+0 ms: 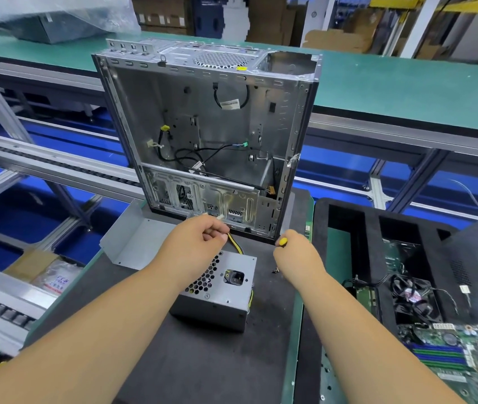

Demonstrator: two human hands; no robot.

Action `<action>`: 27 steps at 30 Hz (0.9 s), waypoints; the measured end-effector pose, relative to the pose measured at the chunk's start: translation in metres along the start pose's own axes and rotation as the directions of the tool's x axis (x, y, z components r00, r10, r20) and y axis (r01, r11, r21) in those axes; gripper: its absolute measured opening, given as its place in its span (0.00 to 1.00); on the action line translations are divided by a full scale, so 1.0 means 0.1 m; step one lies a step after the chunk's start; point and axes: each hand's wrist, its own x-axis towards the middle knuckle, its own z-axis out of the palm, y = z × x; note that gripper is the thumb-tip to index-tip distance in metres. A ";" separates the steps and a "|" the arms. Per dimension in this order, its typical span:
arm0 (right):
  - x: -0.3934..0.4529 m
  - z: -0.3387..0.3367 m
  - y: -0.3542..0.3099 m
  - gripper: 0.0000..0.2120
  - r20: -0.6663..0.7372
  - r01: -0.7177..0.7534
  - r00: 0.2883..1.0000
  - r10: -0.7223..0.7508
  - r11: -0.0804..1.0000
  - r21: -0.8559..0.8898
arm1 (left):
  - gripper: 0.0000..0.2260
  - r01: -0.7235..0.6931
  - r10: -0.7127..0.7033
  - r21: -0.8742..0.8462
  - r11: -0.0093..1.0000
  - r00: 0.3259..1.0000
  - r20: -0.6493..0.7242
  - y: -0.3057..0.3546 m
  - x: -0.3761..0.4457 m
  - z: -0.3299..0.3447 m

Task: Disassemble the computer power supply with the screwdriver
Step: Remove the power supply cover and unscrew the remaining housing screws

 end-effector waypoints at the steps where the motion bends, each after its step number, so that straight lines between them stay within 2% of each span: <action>1: -0.03 -0.05 -0.07 0.07 -0.014 0.025 1.000 -0.024 0.999 0.048 | 0.07 0.002 -0.002 0.000 1.000 1.000 -0.001 0.00 0.00 0.01; 5: -0.16 -0.22 -0.33 0.12 -0.096 0.166 0.983 -0.154 0.977 0.134 | 0.07 -0.017 0.017 0.019 1.000 1.000 -0.005 0.00 -0.01 0.03; 10: -0.38 -0.44 -0.58 0.15 -0.213 0.369 0.923 -0.319 0.892 0.260 | 0.06 -0.053 0.057 0.089 0.995 0.997 -0.043 -0.02 -0.01 -0.02; 13: -0.52 -0.56 -0.71 0.12 -0.280 0.447 0.892 -0.353 0.780 0.438 | 0.06 -0.073 0.081 0.105 0.992 0.994 -0.071 -0.06 -0.01 -0.13; 17: -0.65 -0.66 -0.88 0.08 -0.343 0.460 0.888 -0.307 0.591 0.663 | 0.06 -0.060 0.075 0.170 0.984 0.994 -0.081 -0.17 -0.01 -0.34; 21: -0.70 -0.62 -1.12 0.05 -0.332 0.408 0.911 -0.245 0.404 0.819 | 0.10 -0.001 -0.006 0.162 0.987 0.999 0.043 -0.26 0.05 -0.50; 23: -0.71 -0.54 -1.27 0.03 -0.326 0.395 0.911 -0.252 0.311 0.864 | 0.11 0.035 -0.047 0.091 0.995 0.990 0.135 -0.31 0.08 -0.57; 25: -0.73 -0.45 -1.43 0.06 -0.318 0.380 0.911 -0.261 0.232 0.895 | 0.12 0.070 -0.070 0.009 0.998 0.973 0.222 -0.39 0.10 -0.63; 27: -0.75 -0.35 -1.57 0.11 -0.308 0.368 0.913 -0.267 0.216 0.904 | 0.12 0.070 -0.061 -0.023 0.997 0.955 0.290 -0.48 0.13 -0.68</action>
